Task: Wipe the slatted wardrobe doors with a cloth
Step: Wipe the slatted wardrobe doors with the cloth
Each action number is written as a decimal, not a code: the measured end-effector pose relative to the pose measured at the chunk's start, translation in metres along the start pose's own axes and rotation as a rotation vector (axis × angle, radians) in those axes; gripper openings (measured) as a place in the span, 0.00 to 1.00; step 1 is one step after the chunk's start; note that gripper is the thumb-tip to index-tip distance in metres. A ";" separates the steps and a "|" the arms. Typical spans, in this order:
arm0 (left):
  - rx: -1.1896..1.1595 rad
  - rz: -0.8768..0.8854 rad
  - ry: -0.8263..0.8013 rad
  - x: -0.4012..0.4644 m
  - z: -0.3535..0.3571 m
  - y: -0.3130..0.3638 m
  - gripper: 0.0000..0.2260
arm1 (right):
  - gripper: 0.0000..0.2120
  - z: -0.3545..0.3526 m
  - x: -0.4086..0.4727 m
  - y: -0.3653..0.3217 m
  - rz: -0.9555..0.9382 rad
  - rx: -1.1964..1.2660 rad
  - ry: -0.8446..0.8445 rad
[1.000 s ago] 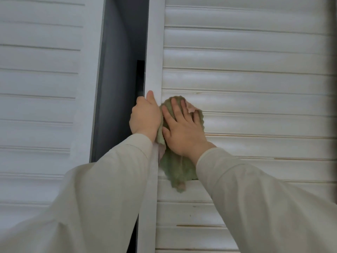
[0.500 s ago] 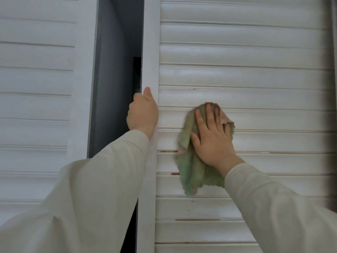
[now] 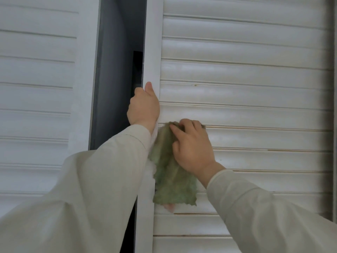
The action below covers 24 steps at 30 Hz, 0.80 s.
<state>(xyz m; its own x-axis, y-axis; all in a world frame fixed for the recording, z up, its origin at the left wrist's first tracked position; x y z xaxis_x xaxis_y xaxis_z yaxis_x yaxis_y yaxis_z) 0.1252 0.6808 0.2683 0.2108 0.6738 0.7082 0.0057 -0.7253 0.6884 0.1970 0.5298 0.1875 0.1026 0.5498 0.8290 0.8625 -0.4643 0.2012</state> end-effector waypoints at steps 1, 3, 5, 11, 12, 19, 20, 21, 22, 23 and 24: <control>0.001 -0.001 -0.002 0.000 0.000 -0.001 0.26 | 0.25 -0.004 -0.002 0.012 0.027 -0.006 0.026; -0.006 0.001 -0.003 0.001 0.002 -0.002 0.26 | 0.22 -0.014 -0.010 0.043 0.114 -0.026 0.109; -0.011 0.006 0.000 0.001 0.003 -0.002 0.26 | 0.19 -0.021 -0.019 0.068 0.190 -0.034 0.193; 0.005 0.004 0.025 0.000 0.005 0.000 0.25 | 0.16 -0.019 -0.013 0.043 0.196 0.017 0.242; 0.015 0.005 0.031 0.000 0.004 0.000 0.25 | 0.16 -0.015 -0.007 0.027 0.139 0.014 0.196; 0.070 0.003 0.062 0.000 0.000 0.000 0.25 | 0.21 -0.014 -0.008 0.039 0.147 -0.023 0.097; 0.067 0.005 0.060 -0.001 0.001 0.000 0.25 | 0.20 -0.016 -0.014 0.055 0.176 -0.028 0.127; 0.060 0.008 0.056 -0.001 0.001 0.001 0.25 | 0.20 -0.018 -0.020 0.067 0.204 -0.025 0.156; 0.050 0.010 0.051 -0.001 0.001 0.001 0.25 | 0.19 -0.018 -0.024 0.075 0.231 -0.011 0.179; 0.039 0.011 0.048 -0.002 0.002 0.002 0.25 | 0.19 -0.019 -0.027 0.078 0.255 0.010 0.207; 0.035 0.013 0.046 -0.003 0.003 0.003 0.25 | 0.18 -0.020 -0.026 0.077 0.271 0.033 0.232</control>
<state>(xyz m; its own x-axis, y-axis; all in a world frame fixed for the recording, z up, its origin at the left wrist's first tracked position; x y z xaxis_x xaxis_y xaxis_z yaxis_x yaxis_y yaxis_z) 0.1275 0.6766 0.2679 0.1661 0.6696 0.7239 0.0374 -0.7379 0.6739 0.2508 0.4658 0.1915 0.2181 0.2353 0.9471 0.8351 -0.5473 -0.0563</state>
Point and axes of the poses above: each hand's wrist, its own x-axis towards the middle knuckle, its own z-axis out of the palm, y = z × x, the point moved 8 cm from there along x, towards the middle knuckle, and after that the axes turned 10 degrees about -y, right-handed, at the moved point
